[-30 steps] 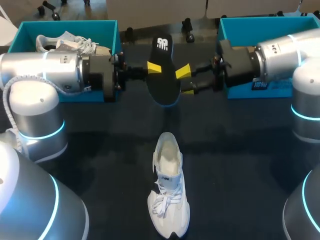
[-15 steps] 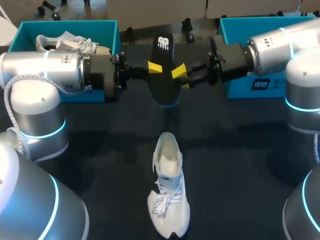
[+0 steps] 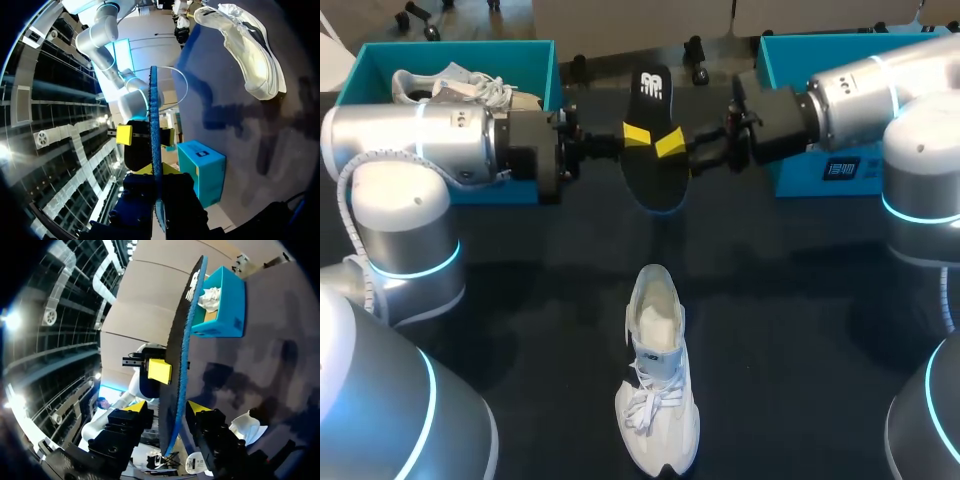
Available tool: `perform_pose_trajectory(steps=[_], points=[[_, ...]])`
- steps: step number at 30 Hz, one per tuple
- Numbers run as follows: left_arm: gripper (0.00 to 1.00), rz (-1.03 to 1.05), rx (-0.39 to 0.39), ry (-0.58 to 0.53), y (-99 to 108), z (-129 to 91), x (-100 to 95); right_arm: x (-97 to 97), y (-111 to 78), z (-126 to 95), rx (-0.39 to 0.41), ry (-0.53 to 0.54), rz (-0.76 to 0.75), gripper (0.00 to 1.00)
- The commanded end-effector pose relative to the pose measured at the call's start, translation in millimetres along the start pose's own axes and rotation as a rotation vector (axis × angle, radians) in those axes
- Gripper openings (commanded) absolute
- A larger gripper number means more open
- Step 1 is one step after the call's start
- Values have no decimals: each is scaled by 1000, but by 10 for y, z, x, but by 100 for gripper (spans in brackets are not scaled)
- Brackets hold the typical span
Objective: Take the shoe out of the shoebox, open the shoe tongue, remove and reinsert the insole, then place the shoe into the shoebox
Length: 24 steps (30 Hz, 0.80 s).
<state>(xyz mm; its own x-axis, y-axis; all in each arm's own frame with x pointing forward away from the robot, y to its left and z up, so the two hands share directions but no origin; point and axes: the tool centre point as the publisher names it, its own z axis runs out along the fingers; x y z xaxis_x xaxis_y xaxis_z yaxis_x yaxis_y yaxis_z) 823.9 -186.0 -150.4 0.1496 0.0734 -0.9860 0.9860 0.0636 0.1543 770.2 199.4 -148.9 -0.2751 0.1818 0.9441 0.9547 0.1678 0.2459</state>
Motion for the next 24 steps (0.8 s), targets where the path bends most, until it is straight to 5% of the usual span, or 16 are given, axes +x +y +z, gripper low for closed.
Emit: perform_pose_trajectory(steps=[1,8,10,12,22,24], points=[[0,1,-3,3,1,35,3,24,-28,33,-9,-5,-1,49],[0,1,-3,3,1,35,3,17,-19,76,-19,0,1,54],[0,1,-3,3,1,35,3,16,-15,82,-20,2,0,83],[0,1,-3,3,1,35,3,14,-12,88,-23,6,-1,100],[0,1,-3,3,1,35,3,51,-17,149,-38,-2,0,100],[0,1,-3,3,1,35,3,63,-21,146,-45,-11,2,84]])
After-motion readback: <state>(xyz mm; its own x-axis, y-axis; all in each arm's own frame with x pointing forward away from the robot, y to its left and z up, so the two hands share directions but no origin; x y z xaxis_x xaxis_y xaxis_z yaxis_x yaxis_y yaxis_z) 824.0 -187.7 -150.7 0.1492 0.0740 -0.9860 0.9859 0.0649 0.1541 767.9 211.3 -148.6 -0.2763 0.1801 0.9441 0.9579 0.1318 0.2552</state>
